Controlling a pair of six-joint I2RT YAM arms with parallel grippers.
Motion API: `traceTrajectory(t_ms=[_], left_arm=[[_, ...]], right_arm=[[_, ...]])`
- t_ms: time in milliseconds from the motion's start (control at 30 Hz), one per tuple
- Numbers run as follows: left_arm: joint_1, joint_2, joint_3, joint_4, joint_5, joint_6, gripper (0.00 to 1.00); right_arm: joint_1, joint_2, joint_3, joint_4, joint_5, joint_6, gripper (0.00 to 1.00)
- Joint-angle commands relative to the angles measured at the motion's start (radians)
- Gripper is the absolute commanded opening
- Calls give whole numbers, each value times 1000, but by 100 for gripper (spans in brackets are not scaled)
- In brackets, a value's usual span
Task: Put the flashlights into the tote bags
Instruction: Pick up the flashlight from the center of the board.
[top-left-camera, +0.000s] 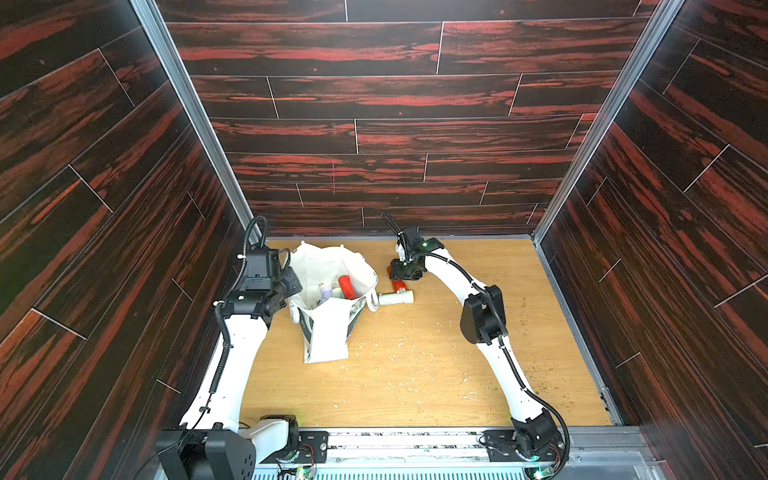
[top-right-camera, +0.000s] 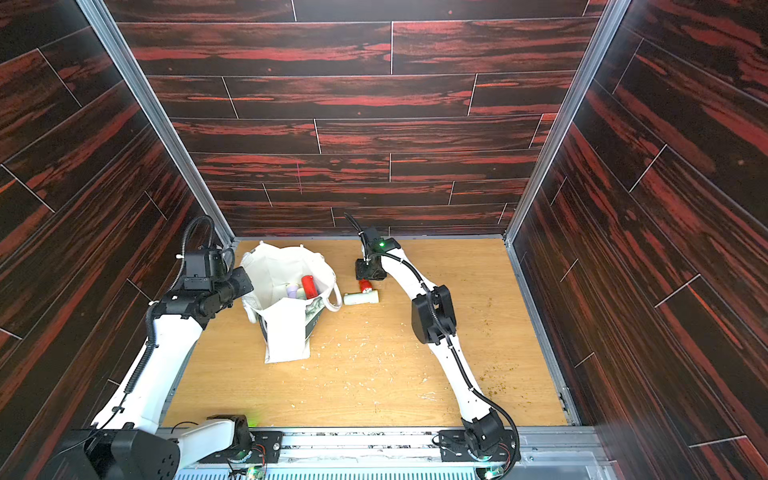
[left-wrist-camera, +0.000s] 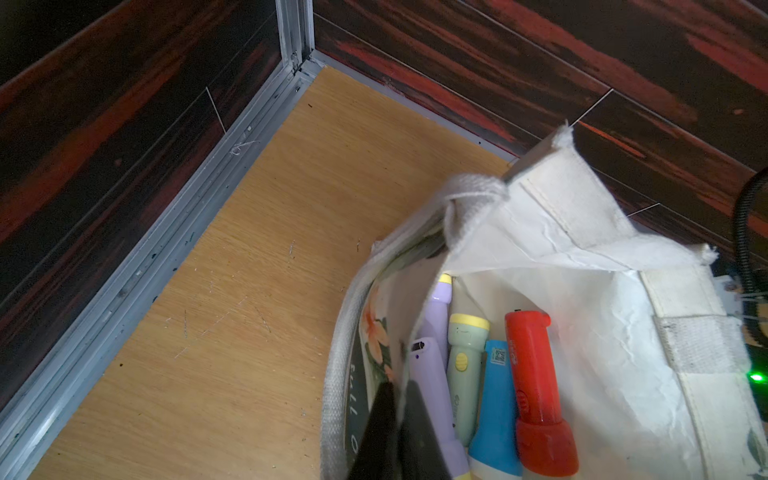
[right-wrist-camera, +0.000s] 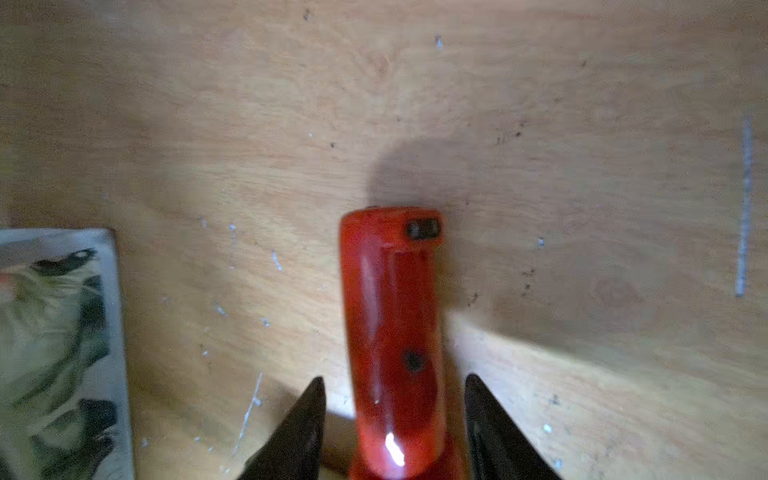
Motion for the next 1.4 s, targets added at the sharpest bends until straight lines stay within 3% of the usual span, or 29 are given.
traceTrajectory(t_ms=[0,333,900,1000,1367], left_arm=[[11,-2,7,34,-3,-7,0],[15,0,7,35,6,-7,0],[26,11,5,46,56,-9,0],[27,20,4,66,121,-9,0],[28,73,-12,215,524,-50,0]], right_arm=[[-7,53,28,-20,7,7,53],[-11,84,38,-21,-1,16,50],[-23,67,39,-33,16,20,32],[-38,30,36,-37,39,20,29],[-112,-188,39,0,92,59,26]])
